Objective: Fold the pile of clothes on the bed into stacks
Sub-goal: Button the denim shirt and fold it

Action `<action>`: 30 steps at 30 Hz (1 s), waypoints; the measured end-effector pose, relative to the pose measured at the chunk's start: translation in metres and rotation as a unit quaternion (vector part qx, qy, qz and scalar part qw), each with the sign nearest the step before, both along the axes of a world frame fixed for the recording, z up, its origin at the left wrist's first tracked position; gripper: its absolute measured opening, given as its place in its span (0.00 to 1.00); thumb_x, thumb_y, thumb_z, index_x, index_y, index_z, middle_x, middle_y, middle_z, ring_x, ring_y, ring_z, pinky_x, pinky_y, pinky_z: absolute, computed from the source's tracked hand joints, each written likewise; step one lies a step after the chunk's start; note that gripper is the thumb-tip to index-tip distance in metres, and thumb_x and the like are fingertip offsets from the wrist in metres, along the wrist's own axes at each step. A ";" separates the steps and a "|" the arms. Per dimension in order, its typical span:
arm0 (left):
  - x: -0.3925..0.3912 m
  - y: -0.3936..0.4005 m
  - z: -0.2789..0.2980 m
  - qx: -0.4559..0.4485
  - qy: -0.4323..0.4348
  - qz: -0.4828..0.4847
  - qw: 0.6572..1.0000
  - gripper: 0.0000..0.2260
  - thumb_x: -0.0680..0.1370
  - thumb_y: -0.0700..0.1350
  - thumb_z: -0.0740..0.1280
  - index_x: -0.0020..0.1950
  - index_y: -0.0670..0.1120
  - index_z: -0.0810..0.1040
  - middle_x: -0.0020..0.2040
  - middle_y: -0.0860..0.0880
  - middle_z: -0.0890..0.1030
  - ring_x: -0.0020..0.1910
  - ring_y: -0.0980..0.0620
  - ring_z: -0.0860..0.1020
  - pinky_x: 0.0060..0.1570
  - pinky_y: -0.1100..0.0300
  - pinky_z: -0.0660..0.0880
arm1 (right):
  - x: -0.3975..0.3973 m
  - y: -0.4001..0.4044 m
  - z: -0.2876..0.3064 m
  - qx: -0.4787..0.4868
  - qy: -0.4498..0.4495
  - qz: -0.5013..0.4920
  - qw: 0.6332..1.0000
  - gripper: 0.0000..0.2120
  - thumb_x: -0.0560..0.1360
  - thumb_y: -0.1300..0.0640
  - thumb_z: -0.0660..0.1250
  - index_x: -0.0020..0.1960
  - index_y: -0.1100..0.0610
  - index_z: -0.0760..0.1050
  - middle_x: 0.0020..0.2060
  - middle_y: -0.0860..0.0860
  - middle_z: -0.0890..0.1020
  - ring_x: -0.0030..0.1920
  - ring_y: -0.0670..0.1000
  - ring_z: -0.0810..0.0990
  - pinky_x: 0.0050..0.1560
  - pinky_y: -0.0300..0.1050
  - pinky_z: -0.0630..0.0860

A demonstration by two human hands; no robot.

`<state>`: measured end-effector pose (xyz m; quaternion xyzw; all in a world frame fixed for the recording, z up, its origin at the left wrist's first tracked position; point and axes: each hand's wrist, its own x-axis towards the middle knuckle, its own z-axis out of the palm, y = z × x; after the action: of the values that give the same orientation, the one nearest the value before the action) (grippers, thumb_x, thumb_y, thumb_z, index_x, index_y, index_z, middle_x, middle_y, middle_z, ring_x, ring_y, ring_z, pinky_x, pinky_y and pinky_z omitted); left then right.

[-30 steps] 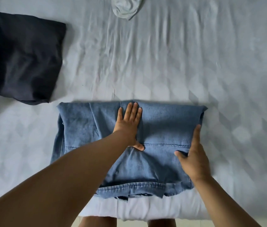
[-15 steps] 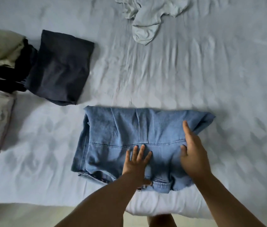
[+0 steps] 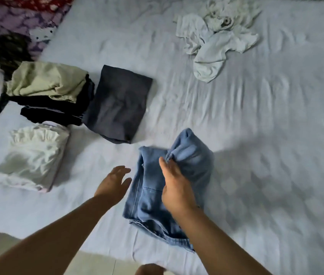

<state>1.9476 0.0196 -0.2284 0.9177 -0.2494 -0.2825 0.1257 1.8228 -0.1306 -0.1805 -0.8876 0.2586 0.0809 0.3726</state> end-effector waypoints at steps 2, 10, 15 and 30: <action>0.004 0.011 -0.003 -0.024 0.001 0.018 1.000 0.15 0.80 0.44 0.62 0.67 0.47 0.73 0.70 0.49 0.69 0.67 0.50 0.70 0.63 0.62 0.63 | 0.017 0.022 -0.012 0.006 0.037 0.036 0.999 0.35 0.75 0.71 0.55 0.76 0.50 0.52 0.77 0.50 0.48 0.69 0.55 0.68 0.64 0.46 0.68; 0.011 0.018 -0.007 -0.214 -0.119 0.032 0.969 0.13 0.80 0.44 0.59 0.62 0.46 0.77 0.65 0.47 0.75 0.64 0.48 0.71 0.62 0.58 0.67 | 0.045 0.077 -0.086 -0.057 0.130 0.153 0.978 0.31 0.75 0.60 0.65 0.74 0.60 0.55 0.75 0.60 0.53 0.70 0.54 0.66 0.66 0.45 0.68; 0.015 -0.032 -0.009 -0.083 -0.159 -0.360 0.915 0.20 0.77 0.46 0.57 0.70 0.55 0.70 0.76 0.49 0.59 0.76 0.44 0.51 0.72 0.43 0.55 | 0.050 0.079 -0.089 -0.039 0.156 0.158 0.974 0.24 0.80 0.60 0.58 0.73 0.65 0.57 0.73 0.63 0.59 0.73 0.58 0.59 0.72 0.42 0.55; 0.015 -0.086 -0.058 0.244 -0.094 -0.275 0.925 0.33 0.78 0.67 0.42 0.77 0.51 0.37 0.76 0.52 0.34 0.71 0.44 0.27 0.61 0.36 0.24 | -0.026 -0.030 -0.097 -0.192 0.003 0.058 0.980 0.25 0.72 0.45 0.56 0.67 0.51 0.68 0.70 0.56 0.68 0.70 0.62 0.64 0.64 0.59 0.61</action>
<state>1.9625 -0.0669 -0.2868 0.8377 -0.4260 -0.2709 -0.2083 1.7966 -0.1606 -0.2773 -0.9558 0.2188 0.0533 0.1892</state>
